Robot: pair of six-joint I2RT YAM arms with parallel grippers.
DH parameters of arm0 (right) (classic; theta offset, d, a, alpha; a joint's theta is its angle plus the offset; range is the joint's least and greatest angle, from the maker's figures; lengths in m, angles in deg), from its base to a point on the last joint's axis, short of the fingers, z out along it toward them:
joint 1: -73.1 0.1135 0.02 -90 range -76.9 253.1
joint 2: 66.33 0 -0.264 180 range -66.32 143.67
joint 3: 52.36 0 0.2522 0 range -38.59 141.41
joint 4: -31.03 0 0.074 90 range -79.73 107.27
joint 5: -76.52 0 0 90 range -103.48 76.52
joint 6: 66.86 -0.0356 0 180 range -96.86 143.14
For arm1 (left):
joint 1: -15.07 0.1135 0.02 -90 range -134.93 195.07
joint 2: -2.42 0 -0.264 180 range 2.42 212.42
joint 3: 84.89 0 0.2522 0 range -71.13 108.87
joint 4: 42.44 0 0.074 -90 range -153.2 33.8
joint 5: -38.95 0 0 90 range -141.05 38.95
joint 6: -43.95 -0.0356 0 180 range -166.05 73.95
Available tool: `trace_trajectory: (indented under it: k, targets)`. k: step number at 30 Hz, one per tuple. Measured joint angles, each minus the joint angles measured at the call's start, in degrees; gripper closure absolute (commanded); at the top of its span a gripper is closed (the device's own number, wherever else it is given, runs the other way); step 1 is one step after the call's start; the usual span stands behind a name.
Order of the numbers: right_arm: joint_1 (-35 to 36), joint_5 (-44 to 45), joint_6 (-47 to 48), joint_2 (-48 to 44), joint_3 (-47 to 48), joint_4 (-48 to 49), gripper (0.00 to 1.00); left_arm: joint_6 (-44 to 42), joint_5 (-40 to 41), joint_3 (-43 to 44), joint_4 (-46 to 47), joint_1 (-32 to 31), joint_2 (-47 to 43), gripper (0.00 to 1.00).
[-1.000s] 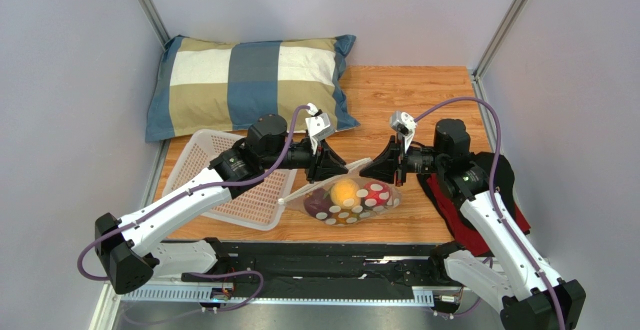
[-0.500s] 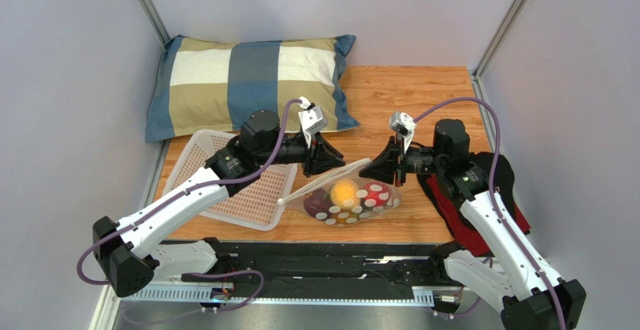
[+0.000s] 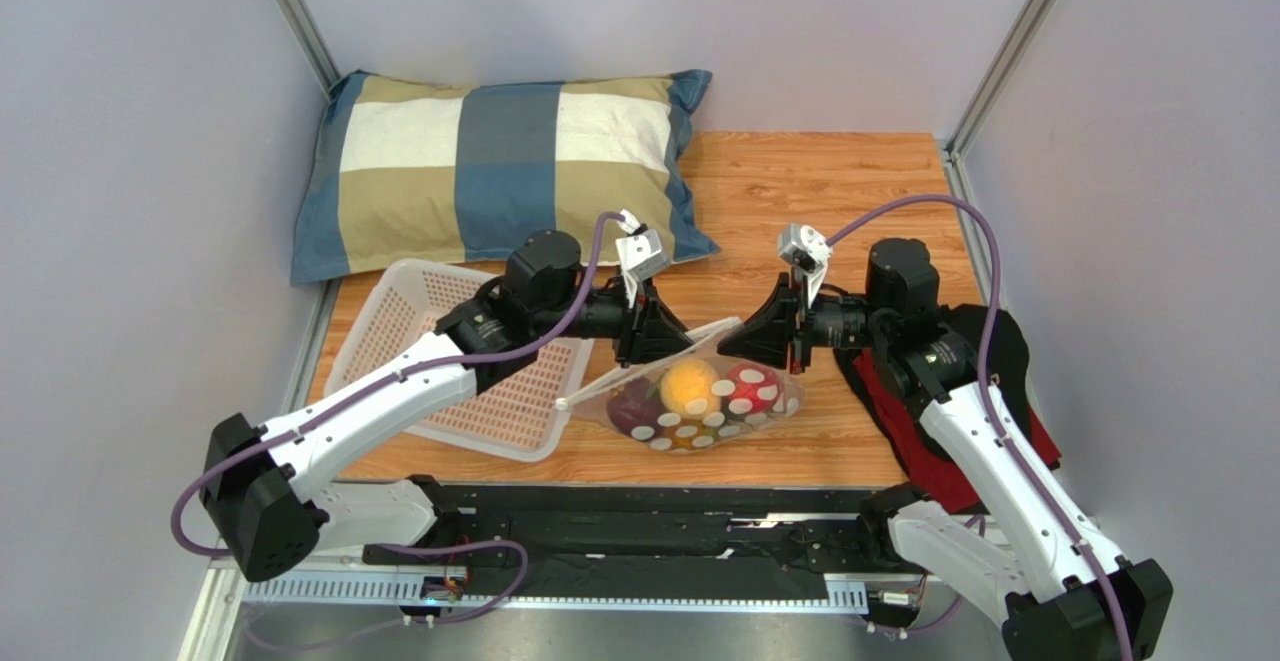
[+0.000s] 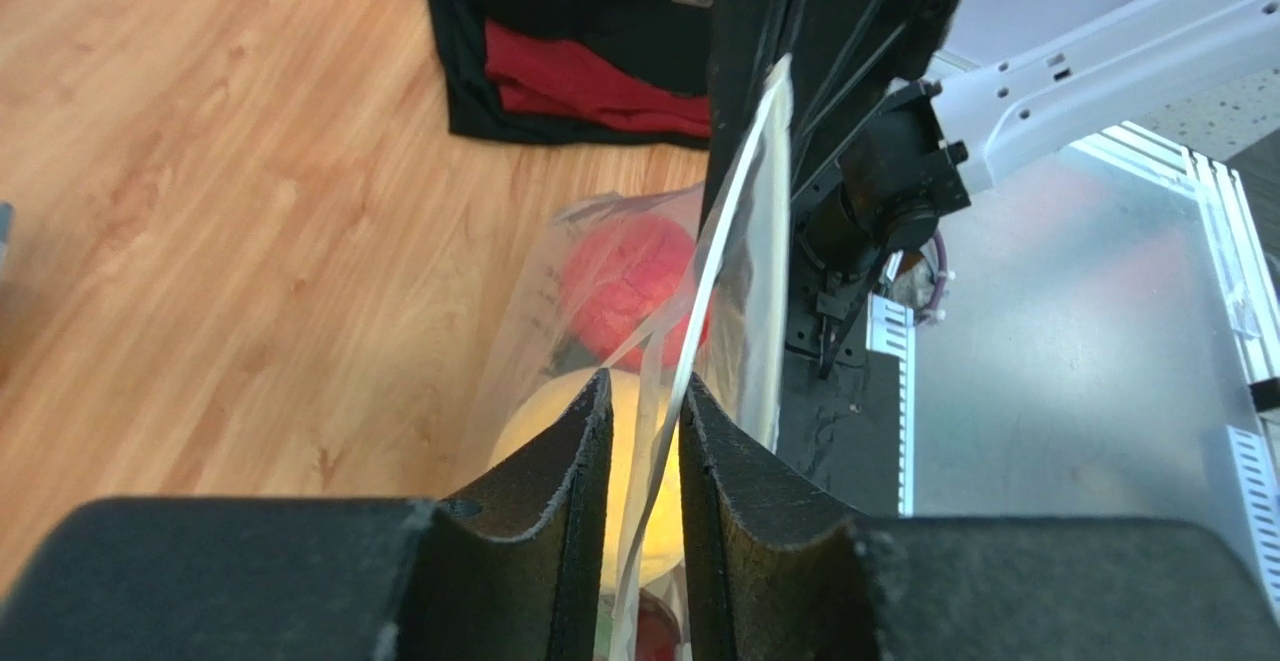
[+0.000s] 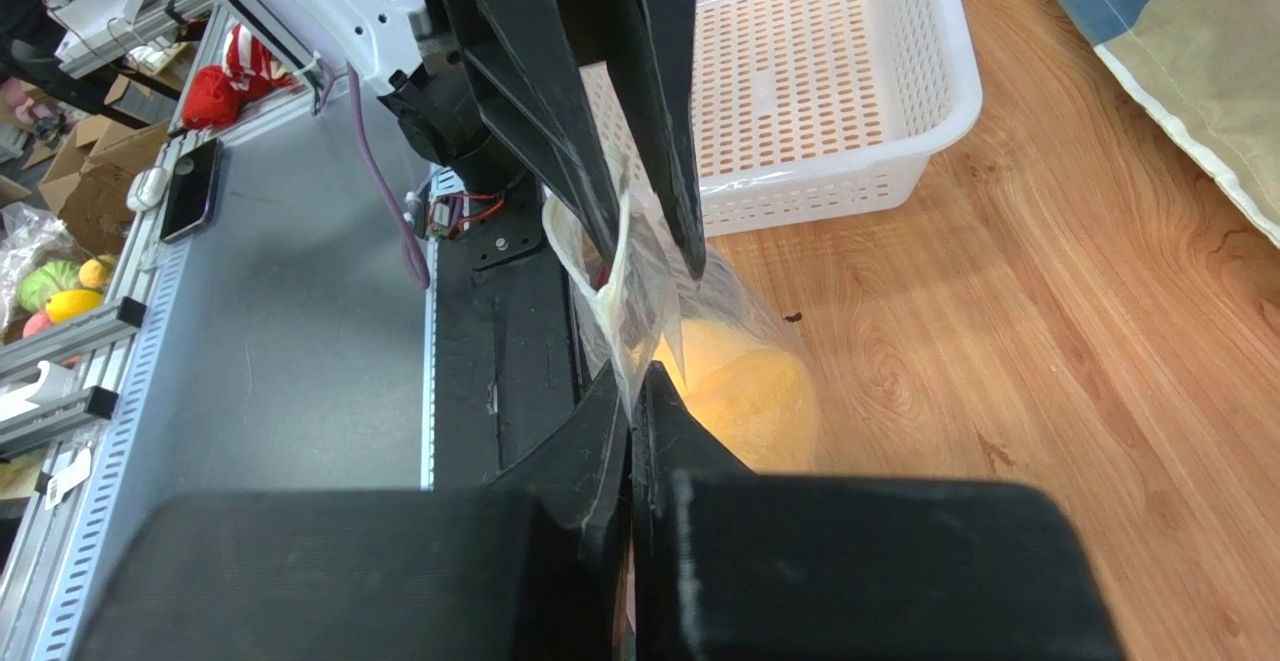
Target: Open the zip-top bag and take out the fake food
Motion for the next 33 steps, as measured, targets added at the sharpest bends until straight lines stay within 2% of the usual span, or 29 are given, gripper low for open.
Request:
trace_trajectory:
  k: [1,3,4,9,12,13,15,18,22,23,25,29,33]
  targets:
    - [0.0,0.2,0.0,0.0,0.0,0.0,0.93,0.2,-0.1,-0.1,0.0,0.0,0.7,0.90]
    - [0.0,0.7,-0.1,0.0,0.1,-0.1,0.90,0.5,-1.3,-0.2,0.0,0.0,2.6,0.98]
    - [0.0,1.7,-0.6,0.0,0.2,-0.1,0.82,1.0,-1.7,-0.2,-0.1,0.0,3.4,1.00]
    - [0.0,7.8,-3.4,0.9,2.2,0.0,0.68,2.6,-3.7,-0.7,-0.5,0.0,5.0,1.00]
    - [0.0,13.7,-7.2,3.9,5.9,-0.8,0.51,4.5,-1.6,-0.3,0.0,0.0,5.0,1.00]
    - [0.1,16.7,-8.7,5.5,8.1,-2.1,0.40,5.5,-0.2,0.2,0.2,0.0,5.0,1.00]
    - [0.1,22.1,-11.1,8.0,11.8,-4.7,0.28,7.3,2.4,1.1,0.9,0.1,5.0,1.00]
    - [0.1,34.6,-15.2,11.0,19.2,-15.1,0.11,11.1,6.7,2.0,3.2,0.1,4.9,1.00]
    - [0.4,46.2,-19.5,12.3,26.8,-28.4,0.04,15.8,11.1,1.2,6.7,0.1,4.0,1.00]
    - [1.0,48.5,-20.9,11.3,26.8,-30.0,0.00,16.7,12.0,0.7,7.3,0.1,3.6,1.00]
    - [3.1,51.4,-24.0,8.1,24.8,-31.3,0.00,18.3,13.4,-0.6,9.1,0.1,2.7,1.00]
    - [12.3,55.1,-29.9,0.3,18.7,-32.0,0.05,20.4,14.9,-1.8,10.6,0.1,2.3,1.00]
    - [23.1,61.4,-34.5,-0.1,18.4,-31.8,0.07,21.7,15.8,-1.8,11.1,0.1,2.5,1.00]
